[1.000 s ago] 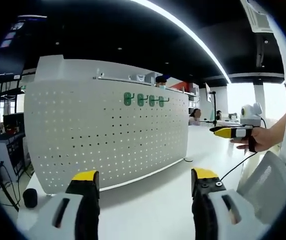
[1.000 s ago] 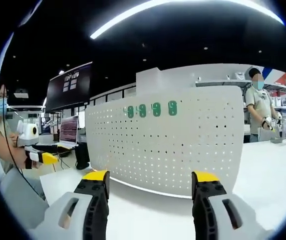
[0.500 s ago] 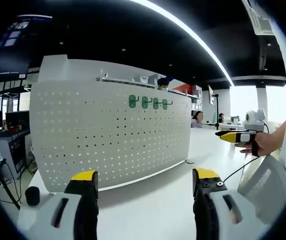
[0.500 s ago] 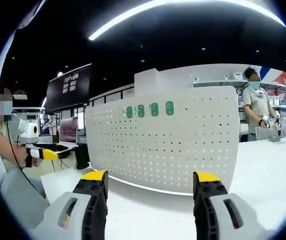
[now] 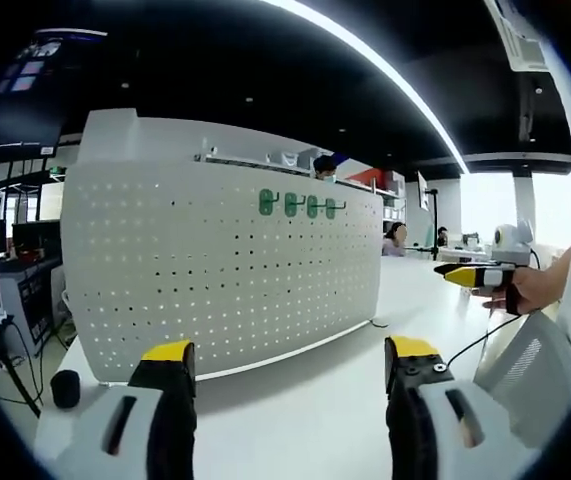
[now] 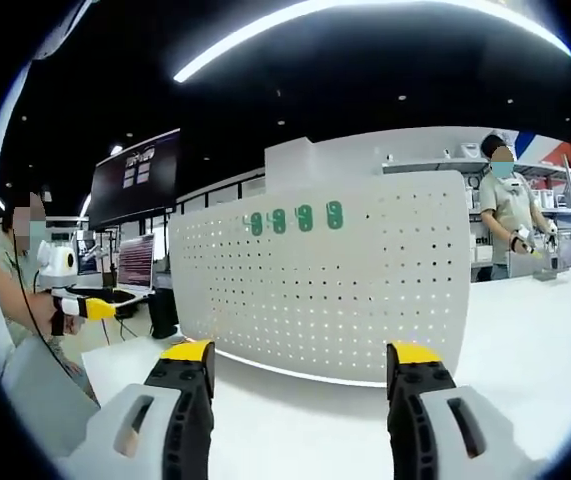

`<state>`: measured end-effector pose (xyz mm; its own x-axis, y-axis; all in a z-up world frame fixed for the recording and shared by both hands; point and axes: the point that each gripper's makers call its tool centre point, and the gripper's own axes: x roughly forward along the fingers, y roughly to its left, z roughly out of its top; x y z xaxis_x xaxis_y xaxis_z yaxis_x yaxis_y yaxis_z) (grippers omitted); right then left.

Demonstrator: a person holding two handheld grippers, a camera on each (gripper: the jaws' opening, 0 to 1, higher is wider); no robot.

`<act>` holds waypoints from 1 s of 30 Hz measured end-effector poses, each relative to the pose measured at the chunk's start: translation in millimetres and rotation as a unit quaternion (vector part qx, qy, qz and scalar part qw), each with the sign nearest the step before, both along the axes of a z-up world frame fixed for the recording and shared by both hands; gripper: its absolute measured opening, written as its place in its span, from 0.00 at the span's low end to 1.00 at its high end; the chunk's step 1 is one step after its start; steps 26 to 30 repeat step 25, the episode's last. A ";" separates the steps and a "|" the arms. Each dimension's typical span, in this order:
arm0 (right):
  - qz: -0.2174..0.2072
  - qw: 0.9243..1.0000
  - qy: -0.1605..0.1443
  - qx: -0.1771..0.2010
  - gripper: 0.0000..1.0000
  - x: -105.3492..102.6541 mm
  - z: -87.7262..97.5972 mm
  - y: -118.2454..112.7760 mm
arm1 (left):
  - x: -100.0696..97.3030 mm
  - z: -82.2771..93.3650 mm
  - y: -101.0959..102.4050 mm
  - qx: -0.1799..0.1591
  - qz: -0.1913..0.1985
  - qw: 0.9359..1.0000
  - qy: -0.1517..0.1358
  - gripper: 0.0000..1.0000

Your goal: Insert the hook assembly into the mounting plate slot until the hook locks in place.

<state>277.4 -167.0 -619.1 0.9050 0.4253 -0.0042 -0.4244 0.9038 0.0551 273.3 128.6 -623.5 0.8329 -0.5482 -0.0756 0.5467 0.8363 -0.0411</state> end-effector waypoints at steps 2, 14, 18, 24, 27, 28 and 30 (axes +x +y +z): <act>-0.001 1.000 -0.001 0.000 0.69 0.0 0.6 -0.1 | -0.1 -0.4 -0.4 0.001 0.000 1.000 0.000 0.80; -0.004 1.000 0.003 0.006 0.68 0.7 -1.6 -2.9 | 1.3 -1.6 2.2 0.000 0.004 1.000 0.000 0.79; -0.005 1.000 0.003 0.007 0.69 0.6 -1.4 -3.2 | 2.0 -2.0 3.8 0.000 0.005 1.000 0.000 0.79; -0.006 1.000 0.003 0.009 0.70 0.7 -1.6 -3.3 | 1.5 -1.9 2.8 0.001 0.003 1.000 -0.001 0.79; -0.006 1.000 0.003 0.008 0.70 0.8 -1.7 -3.2 | 1.6 -2.0 3.2 0.001 0.004 1.000 -0.001 0.79; -0.006 1.000 0.003 0.008 0.70 0.8 -1.7 -3.2 | 1.6 -2.0 3.2 0.001 0.004 1.000 -0.001 0.79; -0.006 1.000 0.003 0.008 0.70 0.8 -1.7 -3.2 | 1.6 -2.0 3.2 0.001 0.004 1.000 -0.001 0.79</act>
